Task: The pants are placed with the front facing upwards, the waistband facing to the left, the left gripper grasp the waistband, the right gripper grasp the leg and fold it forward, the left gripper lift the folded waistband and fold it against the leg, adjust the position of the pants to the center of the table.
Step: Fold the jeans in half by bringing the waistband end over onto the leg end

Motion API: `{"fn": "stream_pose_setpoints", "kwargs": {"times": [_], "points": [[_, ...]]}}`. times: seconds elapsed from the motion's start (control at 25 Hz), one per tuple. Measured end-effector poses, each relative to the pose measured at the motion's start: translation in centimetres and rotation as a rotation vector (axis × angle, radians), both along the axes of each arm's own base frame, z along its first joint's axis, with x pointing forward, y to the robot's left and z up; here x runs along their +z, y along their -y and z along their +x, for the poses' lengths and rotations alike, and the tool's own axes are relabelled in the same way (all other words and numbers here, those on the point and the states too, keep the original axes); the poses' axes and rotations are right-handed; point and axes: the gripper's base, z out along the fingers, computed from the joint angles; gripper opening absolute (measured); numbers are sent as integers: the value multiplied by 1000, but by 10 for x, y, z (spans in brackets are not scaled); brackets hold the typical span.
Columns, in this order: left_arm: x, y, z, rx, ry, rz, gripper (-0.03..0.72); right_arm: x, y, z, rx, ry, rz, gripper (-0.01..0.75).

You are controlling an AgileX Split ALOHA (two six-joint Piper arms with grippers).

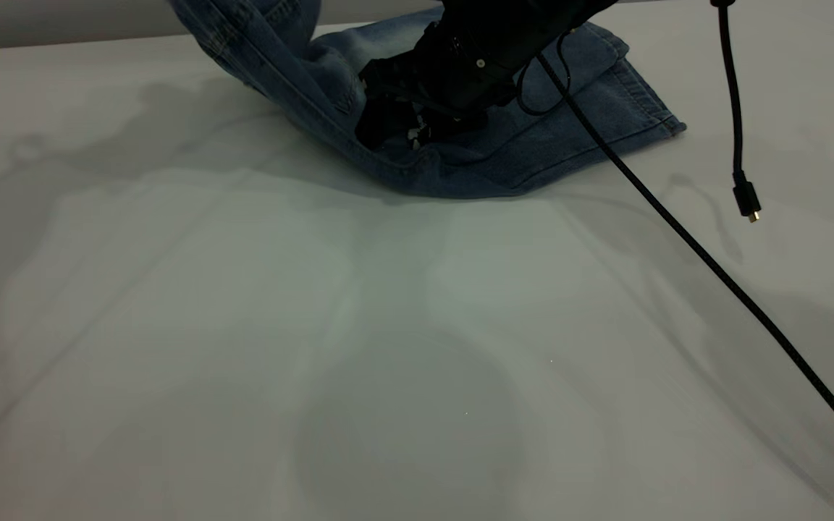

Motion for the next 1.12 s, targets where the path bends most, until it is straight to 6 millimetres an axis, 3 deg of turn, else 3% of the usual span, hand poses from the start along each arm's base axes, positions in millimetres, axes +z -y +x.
{"fn": "stream_pose_setpoints", "kwargs": {"times": [0.32, 0.52, 0.64, 0.88, 1.12], "points": [[1, 45, 2, -27, 78, 35, 61, 5, -10, -7, 76, -55, 31, 427], [1, 66, -2, -68, 85, 37, 61, 27, -28, -4, 134, -47, 86, 427], [1, 73, -4, -84, 87, 40, 61, 43, -24, 7, 133, -33, 90, 427], [0, 72, -4, -92, 85, 49, 61, 66, 13, 38, 40, 3, -5, 427], [0, 75, -5, -101, 83, 50, 61, 66, 75, 62, -100, -12, -151, 427]]}}
